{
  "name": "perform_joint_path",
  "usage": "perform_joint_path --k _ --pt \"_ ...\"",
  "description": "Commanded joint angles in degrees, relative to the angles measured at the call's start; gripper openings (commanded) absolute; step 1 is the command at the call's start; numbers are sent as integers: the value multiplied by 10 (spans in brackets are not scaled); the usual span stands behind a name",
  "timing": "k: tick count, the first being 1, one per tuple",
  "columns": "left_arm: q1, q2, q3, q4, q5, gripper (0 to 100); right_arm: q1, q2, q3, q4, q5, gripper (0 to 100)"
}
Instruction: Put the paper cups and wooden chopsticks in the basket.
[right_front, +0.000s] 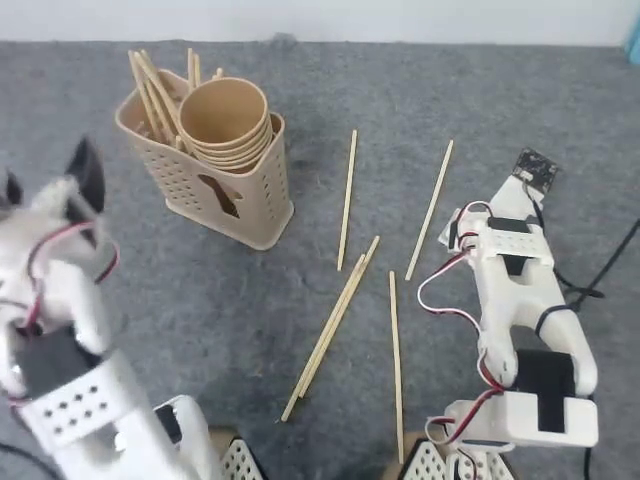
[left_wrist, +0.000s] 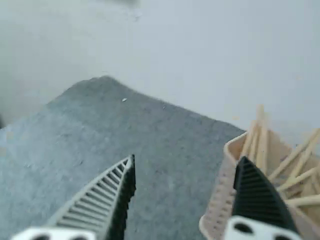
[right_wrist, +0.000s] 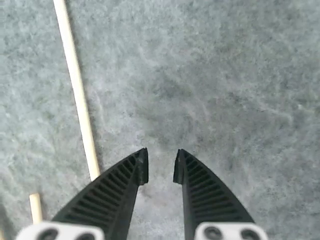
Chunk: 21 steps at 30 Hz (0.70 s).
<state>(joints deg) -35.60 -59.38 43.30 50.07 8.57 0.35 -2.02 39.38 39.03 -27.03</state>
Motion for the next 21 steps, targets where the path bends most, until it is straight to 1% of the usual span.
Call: perform_joint_path --k 1,3,5,8,10,13,15,18,21 --pt "-47 -23 175 -47 6 305 -23 -11 -16 44 9 98" --pt "-48 -8 256 -108 3 305 -41 -11 -18 74 28 98" --pt "-48 11 307 -150 3 305 -60 -11 -18 95 62 99" --pt "-43 51 337 -171 3 305 -85 -7 -18 105 74 99" --pt "-21 89 343 -180 2 305 -99 -6 -18 107 74 99" --pt "-8 163 311 -181 2 305 -118 -5 -18 108 74 110" --pt "-7 222 278 -179 2 305 -131 -5 -18 109 74 155" --pt "-8 306 212 -142 2 305 -152 -5 -26 133 74 240" --pt "-8 370 162 -127 2 305 -178 -6 -48 173 74 275"
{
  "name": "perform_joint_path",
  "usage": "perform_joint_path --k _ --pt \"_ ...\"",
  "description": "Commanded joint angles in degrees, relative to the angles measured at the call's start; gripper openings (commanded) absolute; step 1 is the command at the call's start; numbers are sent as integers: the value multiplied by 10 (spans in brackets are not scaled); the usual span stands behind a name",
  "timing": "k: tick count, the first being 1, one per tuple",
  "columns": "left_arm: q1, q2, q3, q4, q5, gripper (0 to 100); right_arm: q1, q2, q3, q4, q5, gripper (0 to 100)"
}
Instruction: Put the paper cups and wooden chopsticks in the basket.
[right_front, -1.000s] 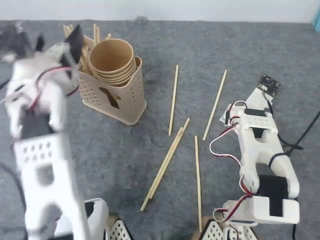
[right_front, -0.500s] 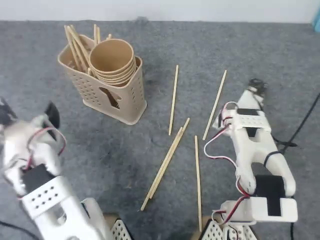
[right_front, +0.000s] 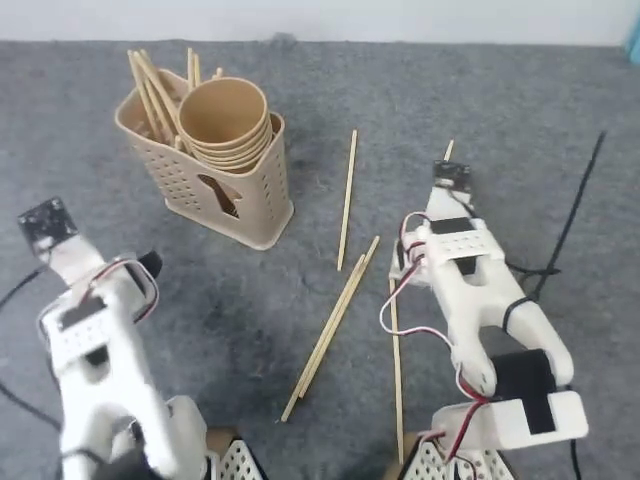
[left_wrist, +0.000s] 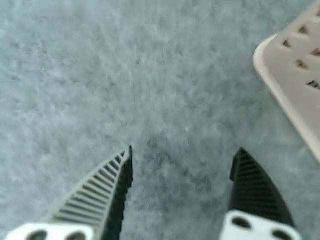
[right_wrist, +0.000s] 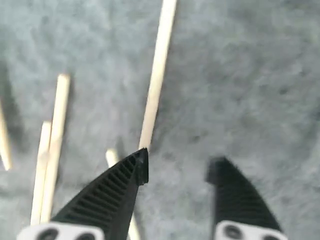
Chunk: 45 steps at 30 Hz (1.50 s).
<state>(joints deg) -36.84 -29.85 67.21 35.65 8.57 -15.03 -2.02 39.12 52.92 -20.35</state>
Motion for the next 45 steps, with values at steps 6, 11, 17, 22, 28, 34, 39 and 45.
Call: perform_joint_path --k 6,11,17,22,28,34,39,45 --pt "-4 100 -98 18 5 305 -95 -5 -71 81 7 222" --pt "-10 100 -99 18 6 305 -102 29 -69 59 7 150" --pt "-8 100 -99 18 6 305 -53 129 -112 38 8 137" --pt "-8 100 -99 18 6 305 -51 173 -168 87 9 87" --pt "-10 100 -99 18 6 305 -50 169 -172 119 11 6" --pt "-11 100 -98 18 6 305 -49 52 -213 256 11 8" --pt "-11 100 -98 18 6 305 -66 -114 -287 335 11 8" --pt "-11 100 -98 18 6 305 -106 -266 -403 255 11 8"
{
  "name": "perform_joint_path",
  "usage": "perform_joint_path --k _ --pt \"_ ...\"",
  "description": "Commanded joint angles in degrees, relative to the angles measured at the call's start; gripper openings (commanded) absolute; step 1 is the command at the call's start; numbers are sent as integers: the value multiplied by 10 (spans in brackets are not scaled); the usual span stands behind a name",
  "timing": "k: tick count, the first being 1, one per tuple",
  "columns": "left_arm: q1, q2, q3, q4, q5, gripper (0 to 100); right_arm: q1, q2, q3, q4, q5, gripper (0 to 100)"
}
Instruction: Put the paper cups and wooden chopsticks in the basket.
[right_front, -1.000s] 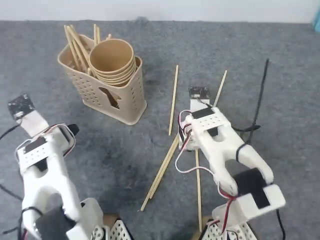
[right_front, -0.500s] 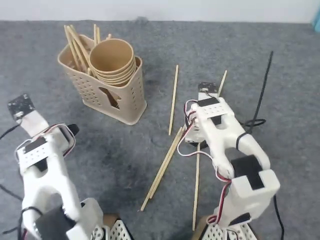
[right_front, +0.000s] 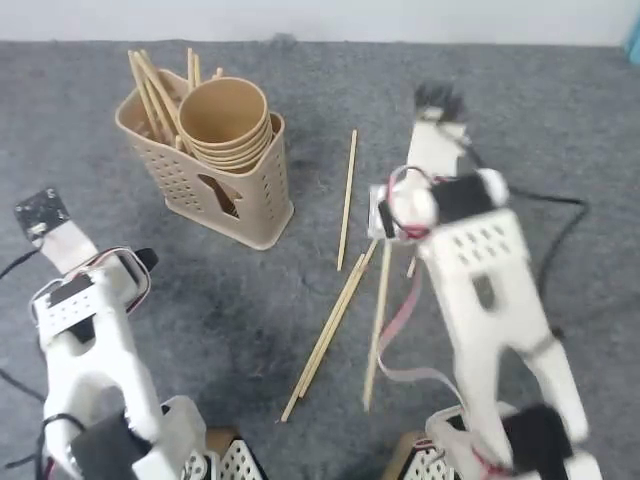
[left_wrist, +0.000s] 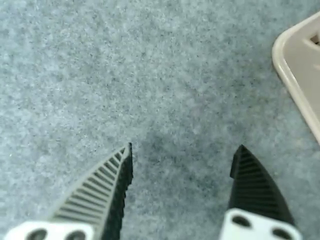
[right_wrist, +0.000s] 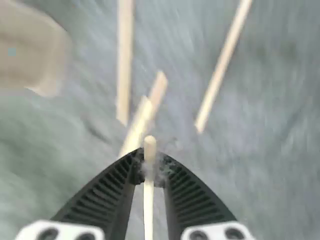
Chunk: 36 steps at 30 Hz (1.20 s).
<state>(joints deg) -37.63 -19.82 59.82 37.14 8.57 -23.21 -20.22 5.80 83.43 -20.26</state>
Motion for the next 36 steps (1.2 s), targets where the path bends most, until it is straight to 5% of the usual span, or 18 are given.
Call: perform_joint_path --k 1,15,18,23,32,36 --pt "-2 0 -24 3 6 305 -33 -98 -82 -80 11 8" --pt "-2 0 -24 3 6 305 -187 -104 -107 -609 14 8" --pt "-1 0 -24 3 6 305 -231 -41 -139 -691 86 8" --pt "0 0 -24 3 6 305 -261 116 -246 -714 206 8" --pt "0 0 -24 3 6 305 -201 305 -331 -709 209 8" --pt "0 0 -24 3 6 305 -190 320 -334 -622 210 17"
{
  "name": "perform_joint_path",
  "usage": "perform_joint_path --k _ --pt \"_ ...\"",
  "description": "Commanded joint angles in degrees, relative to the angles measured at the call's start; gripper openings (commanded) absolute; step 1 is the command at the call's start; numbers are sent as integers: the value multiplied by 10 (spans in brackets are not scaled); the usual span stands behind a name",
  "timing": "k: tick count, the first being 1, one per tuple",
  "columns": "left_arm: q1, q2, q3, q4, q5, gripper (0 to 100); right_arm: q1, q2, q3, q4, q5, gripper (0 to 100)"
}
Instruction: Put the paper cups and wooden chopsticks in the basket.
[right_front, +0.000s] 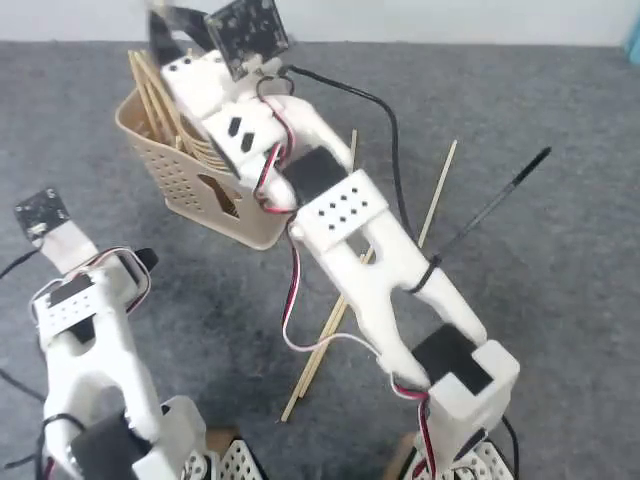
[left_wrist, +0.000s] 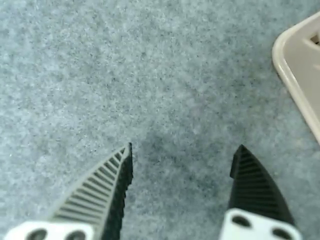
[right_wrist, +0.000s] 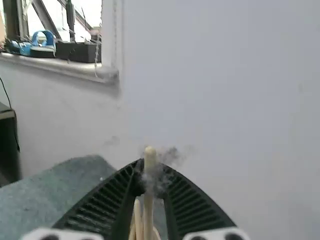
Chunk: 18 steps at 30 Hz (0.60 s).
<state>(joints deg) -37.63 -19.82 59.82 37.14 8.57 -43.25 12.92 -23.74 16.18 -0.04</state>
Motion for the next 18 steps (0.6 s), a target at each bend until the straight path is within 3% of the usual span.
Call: perform_joint_path --k 1,7,13,18 --pt "0 0 -24 3 6 305 10 -15 -39 73 8 39" --pt "0 0 -25 3 6 305 8 -72 -39 156 -1 242" --pt "0 0 -25 3 6 305 12 -198 -39 237 -104 199" --pt "0 0 -24 3 6 305 58 -324 -36 388 -178 151"
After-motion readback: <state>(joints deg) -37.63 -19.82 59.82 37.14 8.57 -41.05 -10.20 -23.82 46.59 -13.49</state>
